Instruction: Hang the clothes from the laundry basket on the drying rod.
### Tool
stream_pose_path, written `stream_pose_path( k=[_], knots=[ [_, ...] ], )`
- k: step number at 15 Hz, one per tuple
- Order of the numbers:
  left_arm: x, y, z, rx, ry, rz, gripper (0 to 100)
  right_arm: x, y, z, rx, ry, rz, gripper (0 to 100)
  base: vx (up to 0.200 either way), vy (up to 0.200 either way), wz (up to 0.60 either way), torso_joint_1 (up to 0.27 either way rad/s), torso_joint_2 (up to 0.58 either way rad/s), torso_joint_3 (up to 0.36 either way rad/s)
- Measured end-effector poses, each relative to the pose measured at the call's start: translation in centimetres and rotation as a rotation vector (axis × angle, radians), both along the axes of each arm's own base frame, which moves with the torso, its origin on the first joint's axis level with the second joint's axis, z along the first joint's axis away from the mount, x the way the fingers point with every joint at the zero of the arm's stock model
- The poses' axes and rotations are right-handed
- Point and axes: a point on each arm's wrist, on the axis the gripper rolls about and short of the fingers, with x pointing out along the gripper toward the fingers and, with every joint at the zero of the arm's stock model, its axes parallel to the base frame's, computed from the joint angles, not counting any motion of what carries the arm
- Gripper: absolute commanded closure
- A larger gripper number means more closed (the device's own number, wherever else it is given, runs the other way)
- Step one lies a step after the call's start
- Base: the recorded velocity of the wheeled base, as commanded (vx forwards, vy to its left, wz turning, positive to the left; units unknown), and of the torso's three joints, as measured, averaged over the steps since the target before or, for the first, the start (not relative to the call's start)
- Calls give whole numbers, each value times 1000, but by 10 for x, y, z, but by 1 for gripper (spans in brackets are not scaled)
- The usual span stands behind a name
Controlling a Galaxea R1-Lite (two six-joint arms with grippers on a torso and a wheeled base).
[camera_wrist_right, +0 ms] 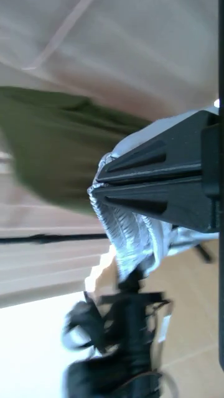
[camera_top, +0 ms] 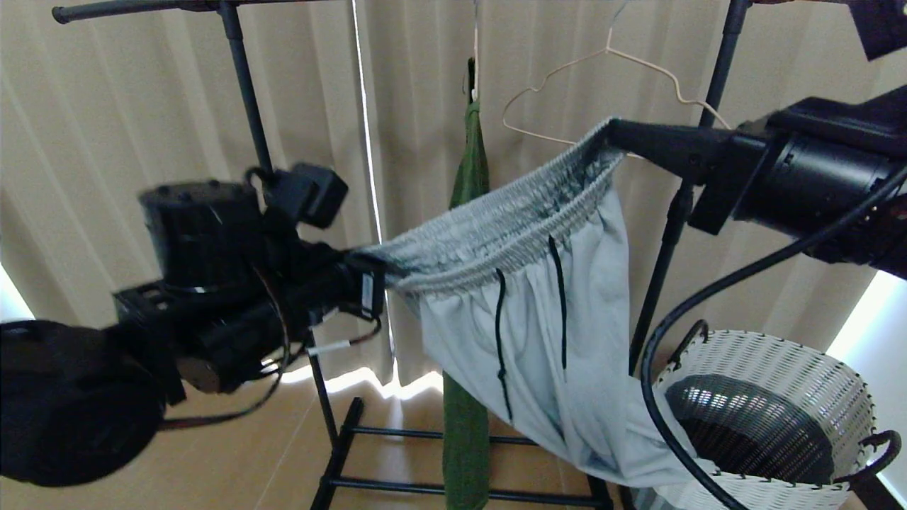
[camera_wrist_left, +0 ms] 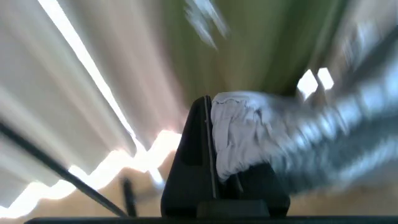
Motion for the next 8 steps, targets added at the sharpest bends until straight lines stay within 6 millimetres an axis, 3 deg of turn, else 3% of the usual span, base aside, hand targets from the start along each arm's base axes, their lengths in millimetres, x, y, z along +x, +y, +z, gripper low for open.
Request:
stream_pose_path(
  k=[4,6,8],
  knots=[
    [-9,22,121,-129,-247,47,100,17,-6,37,77,-113,-51,100,0,0,0,0,0,0],
    [-19,25,158,-155,-319,38,100,22,-14,50,87,-134,-86,100,0,0,0,0,0,0],
    [-26,14,179,-180,-359,-5,100,27,-26,53,79,-131,-139,100,0,0,0,0,0,0]
  ],
)
